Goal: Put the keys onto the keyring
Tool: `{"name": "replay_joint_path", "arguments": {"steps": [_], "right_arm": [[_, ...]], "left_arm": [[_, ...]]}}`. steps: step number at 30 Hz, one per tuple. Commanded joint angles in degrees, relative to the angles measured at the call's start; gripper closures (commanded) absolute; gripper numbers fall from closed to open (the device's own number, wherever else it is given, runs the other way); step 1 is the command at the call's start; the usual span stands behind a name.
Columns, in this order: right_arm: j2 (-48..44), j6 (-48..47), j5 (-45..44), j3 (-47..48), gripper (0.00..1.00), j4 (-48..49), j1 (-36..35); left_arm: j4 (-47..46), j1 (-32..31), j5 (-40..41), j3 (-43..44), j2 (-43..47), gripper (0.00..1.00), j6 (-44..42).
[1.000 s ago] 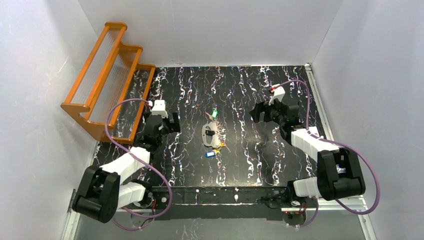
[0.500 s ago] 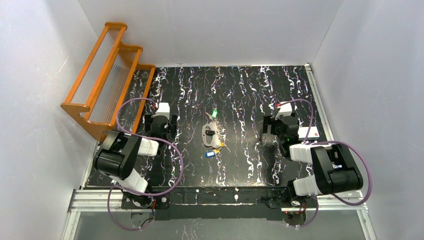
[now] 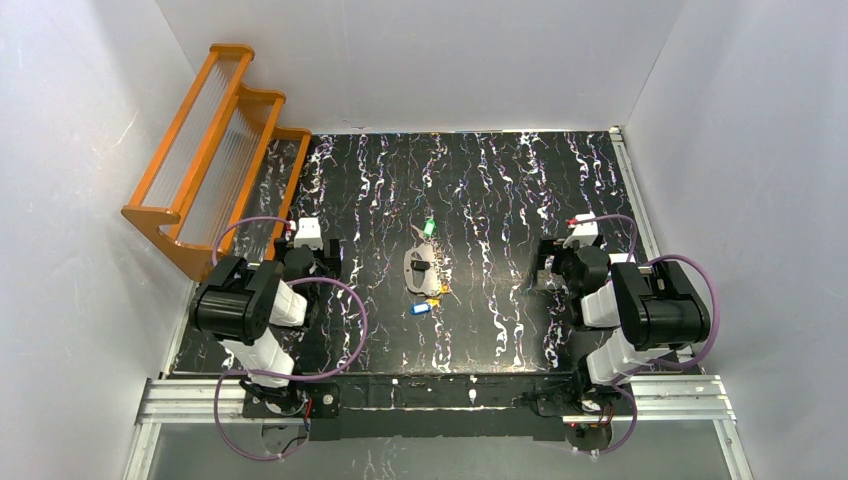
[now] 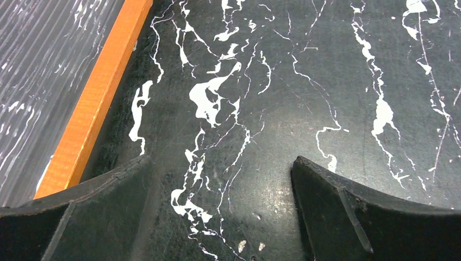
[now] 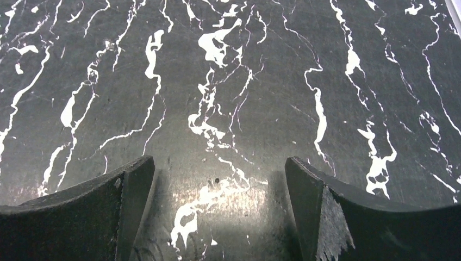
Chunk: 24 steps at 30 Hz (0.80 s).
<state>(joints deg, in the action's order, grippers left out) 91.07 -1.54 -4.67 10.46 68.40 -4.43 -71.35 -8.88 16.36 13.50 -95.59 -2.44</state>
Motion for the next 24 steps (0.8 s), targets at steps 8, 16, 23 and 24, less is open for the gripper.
{"name": "replay_joint_path", "arguments": {"steps": [8, 16, 23, 24], "right_arm": [[0.16, 2.33, 1.35, 3.43, 0.01, 1.66, 1.88], [0.16, 2.33, 1.68, 3.72, 0.01, 1.12, 1.96], [0.20, 2.41, 1.73, 3.70, 0.01, 1.12, 1.96], [0.17, 2.40, 1.72, 3.69, 0.01, 1.12, 1.96]], "left_arm": [[-2.79, 0.17, 2.10, -0.25, -0.17, 0.02, 0.71], [-2.61, 0.18, 1.92, 0.03, -0.41, 0.02, 0.68], [-0.09, 1.51, -0.93, 1.45, -0.41, 0.02, 1.31], [-0.01, 1.66, -1.05, 1.40, -0.34, 0.02, 1.47]]}}
